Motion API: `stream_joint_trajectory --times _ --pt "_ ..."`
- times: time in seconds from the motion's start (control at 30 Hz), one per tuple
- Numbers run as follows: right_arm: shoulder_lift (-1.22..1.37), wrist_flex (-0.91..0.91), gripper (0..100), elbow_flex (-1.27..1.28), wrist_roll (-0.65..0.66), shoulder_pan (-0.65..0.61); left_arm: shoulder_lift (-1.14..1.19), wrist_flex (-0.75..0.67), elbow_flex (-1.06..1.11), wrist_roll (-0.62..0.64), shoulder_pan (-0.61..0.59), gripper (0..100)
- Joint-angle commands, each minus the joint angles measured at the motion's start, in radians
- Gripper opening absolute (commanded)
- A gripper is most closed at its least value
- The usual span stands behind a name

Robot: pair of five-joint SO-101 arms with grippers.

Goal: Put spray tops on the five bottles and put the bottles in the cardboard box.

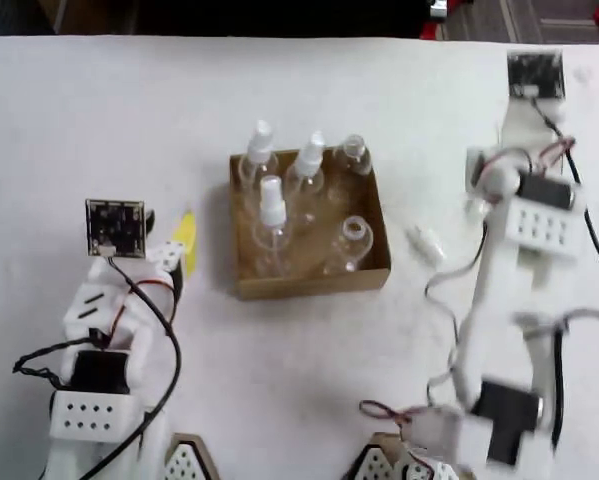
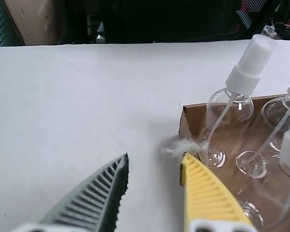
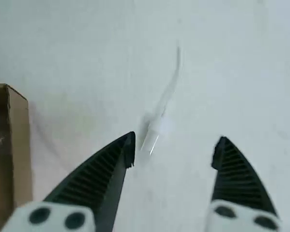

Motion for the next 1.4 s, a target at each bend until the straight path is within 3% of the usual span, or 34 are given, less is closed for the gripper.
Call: stream_joint_trajectory --times 0.0,0.1,0.23,0.5,0.73,0.97,1.2,1.37 --pt "0.249 -0.048 0.0 -0.301 0.038 0.01 -0.016 -0.026 -0.006 -0.009 0.012 17" --pt "0.404 -0.137 9.1 -0.42 0.048 0.008 -0.021 -0.044 0.012 -0.009 0.012 17" --pt "0.615 -0.294 1.7 -0.565 0.06 0.019 -0.021 -0.12 0.054 -0.009 0.012 17" --pt "1.009 -0.377 1.5 -0.873 0.382 0.012 -0.021 -0.127 0.057 -0.005 0.012 17" --pt "1.302 -0.366 1.5 -1.258 0.393 0.039 -0.021 -0.132 0.063 -0.005 0.013 17" --pt "1.495 -0.124 1.6 -1.53 0.419 0.077 -0.021 -0.132 0.063 -0.003 0.013 17" --pt "1.583 0.088 1.6 -1.666 0.697 0.127 -0.021 -0.132 0.063 -0.005 0.013 17" --pt "1.586 0.208 1.6 -1.703 0.786 0.189 -0.021 -0.129 0.063 -0.005 0.013 17"
